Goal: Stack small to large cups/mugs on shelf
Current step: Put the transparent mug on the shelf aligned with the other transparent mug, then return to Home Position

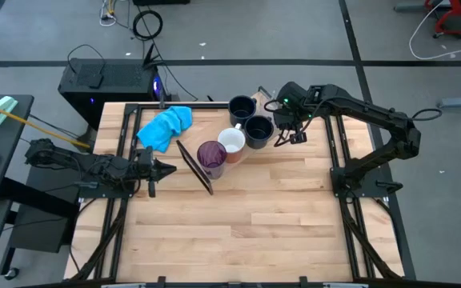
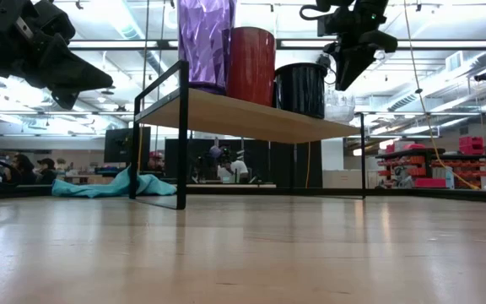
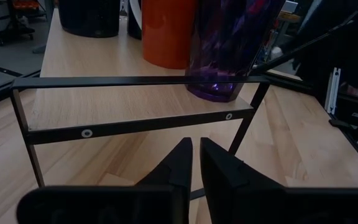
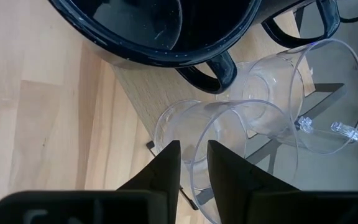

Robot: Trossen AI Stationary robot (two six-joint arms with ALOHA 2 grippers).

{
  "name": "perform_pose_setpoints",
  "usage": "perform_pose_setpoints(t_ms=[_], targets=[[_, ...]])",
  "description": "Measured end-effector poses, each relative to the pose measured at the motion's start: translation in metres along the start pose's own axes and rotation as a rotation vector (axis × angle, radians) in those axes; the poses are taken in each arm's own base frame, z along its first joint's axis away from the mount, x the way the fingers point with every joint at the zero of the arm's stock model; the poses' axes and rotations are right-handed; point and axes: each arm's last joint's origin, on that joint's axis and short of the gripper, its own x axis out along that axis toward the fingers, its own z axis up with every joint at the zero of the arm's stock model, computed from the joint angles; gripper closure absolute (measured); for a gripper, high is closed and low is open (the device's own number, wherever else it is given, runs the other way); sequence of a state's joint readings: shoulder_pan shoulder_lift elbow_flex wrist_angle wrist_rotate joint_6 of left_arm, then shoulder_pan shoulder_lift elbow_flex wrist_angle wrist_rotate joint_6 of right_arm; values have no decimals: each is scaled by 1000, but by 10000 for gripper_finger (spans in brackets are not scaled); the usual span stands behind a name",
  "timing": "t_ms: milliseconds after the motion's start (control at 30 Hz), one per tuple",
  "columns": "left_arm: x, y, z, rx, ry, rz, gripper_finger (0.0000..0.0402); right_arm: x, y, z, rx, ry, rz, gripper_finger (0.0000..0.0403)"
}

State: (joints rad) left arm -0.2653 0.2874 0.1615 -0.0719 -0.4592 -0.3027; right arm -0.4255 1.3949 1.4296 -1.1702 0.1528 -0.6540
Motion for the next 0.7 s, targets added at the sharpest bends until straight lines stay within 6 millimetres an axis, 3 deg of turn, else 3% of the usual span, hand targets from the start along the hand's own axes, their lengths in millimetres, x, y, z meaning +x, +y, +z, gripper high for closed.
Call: perform_pose_setpoints(t_ms=[400, 700], targets=[[0, 0, 0, 0, 0, 0, 374, 0, 0, 0, 8, -1, -1, 293], [0, 0, 0, 0, 0, 0, 362, -22, -7, 5, 69, -68, -22, 246]])
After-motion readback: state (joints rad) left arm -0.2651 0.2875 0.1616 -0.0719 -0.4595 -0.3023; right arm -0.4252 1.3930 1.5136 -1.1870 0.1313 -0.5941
